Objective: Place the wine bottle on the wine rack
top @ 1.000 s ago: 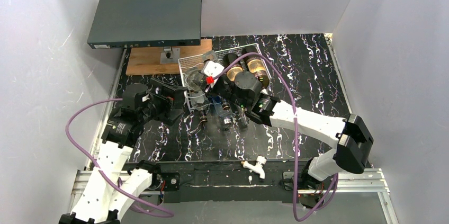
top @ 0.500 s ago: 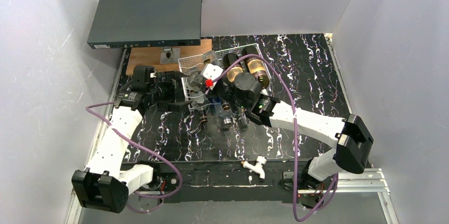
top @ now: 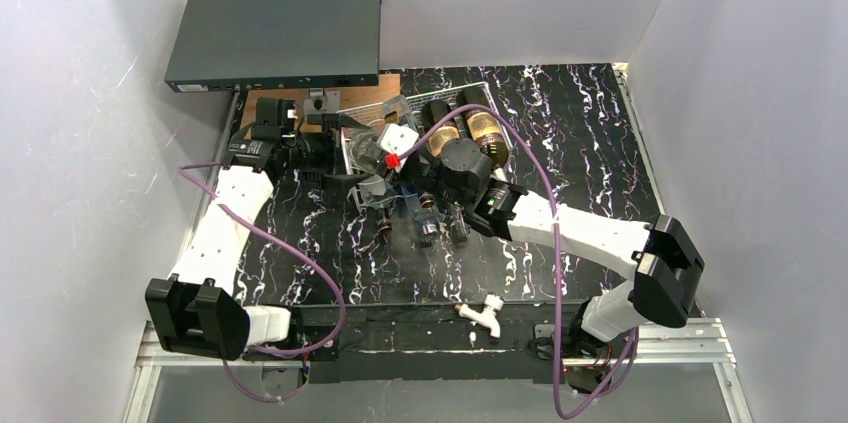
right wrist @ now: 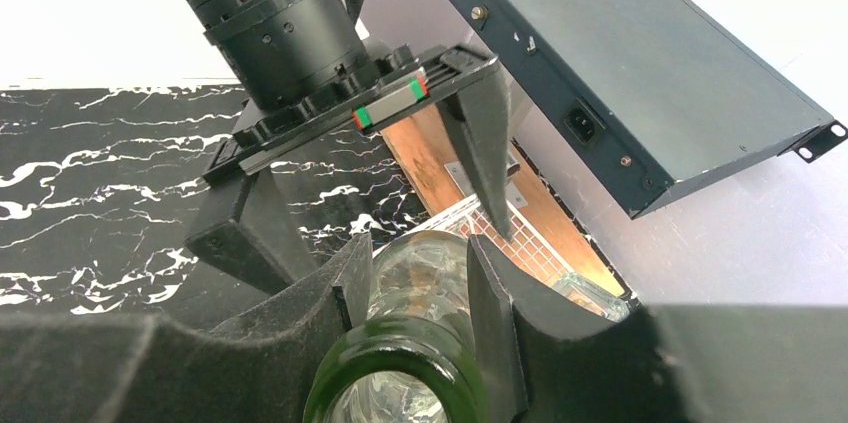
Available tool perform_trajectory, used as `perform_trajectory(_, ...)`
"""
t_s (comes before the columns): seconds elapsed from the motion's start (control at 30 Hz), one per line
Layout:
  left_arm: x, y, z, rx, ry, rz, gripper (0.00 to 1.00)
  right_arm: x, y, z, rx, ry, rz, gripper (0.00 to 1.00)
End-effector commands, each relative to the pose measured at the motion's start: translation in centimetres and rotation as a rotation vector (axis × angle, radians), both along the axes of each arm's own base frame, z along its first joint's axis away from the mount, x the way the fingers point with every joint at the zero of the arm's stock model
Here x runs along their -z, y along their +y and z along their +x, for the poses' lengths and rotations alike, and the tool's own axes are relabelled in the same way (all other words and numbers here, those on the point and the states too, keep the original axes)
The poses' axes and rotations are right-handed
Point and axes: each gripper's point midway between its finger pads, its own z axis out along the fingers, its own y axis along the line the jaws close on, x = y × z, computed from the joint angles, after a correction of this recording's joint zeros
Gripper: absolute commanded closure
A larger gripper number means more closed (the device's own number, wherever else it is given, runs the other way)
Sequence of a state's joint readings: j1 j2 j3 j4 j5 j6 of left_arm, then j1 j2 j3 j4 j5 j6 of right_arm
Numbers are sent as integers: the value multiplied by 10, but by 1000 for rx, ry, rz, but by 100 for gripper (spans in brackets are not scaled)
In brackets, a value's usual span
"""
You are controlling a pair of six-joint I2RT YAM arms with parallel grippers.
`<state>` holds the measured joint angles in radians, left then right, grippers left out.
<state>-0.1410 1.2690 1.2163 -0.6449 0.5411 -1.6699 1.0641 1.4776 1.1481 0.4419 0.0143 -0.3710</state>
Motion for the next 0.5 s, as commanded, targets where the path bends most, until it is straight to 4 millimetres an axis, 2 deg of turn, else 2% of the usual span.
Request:
perform_trajectory(0.0, 13, -8, -29, 121, 75, 5, 1, 47, 16, -37, -128, 186, -96, 99)
perform_trajectory(0.23, 5, -23, -18, 210, 52, 15, 1, 50, 20, -36, -130, 185, -111, 99)
perform_trajectory(0.37, 17, -33, -26, 238, 106, 16, 1, 49, 21, -37, -129, 177, -115, 99)
perform_trajectory(0.47, 17, -42, -24, 268, 108, 2, 1, 50, 23, -36, -128, 175, -124, 99)
